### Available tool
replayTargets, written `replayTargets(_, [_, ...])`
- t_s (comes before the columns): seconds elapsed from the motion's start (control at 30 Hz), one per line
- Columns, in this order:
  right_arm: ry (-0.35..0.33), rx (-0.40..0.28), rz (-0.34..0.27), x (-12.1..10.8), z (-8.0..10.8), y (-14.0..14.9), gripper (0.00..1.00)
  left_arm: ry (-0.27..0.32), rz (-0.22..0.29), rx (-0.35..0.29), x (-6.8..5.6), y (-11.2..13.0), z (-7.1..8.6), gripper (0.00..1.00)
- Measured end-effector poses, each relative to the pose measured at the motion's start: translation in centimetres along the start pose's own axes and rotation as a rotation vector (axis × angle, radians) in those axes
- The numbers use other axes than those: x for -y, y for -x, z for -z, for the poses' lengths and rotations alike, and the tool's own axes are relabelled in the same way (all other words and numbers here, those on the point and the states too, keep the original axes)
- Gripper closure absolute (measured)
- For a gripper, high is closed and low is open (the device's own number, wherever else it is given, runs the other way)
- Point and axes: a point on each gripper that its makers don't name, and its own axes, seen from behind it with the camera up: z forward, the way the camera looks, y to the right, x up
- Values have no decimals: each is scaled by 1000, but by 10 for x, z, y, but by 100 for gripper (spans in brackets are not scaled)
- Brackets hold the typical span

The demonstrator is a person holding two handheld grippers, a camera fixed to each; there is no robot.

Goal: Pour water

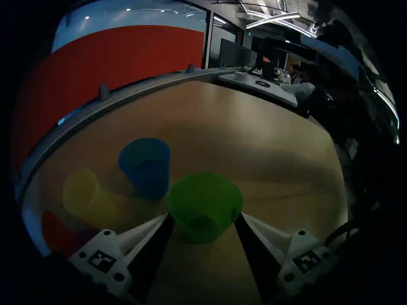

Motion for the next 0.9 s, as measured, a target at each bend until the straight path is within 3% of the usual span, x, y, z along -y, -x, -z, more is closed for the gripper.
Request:
replayTargets(0.27, [-1, 0, -4, 0, 1, 0, 1, 4, 18, -17, 1, -4, 4, 17])
replayTargets(0.9, [-7, 13, 21, 7, -4, -3, 1, -9, -49, -50, -4, -6, 30, 18])
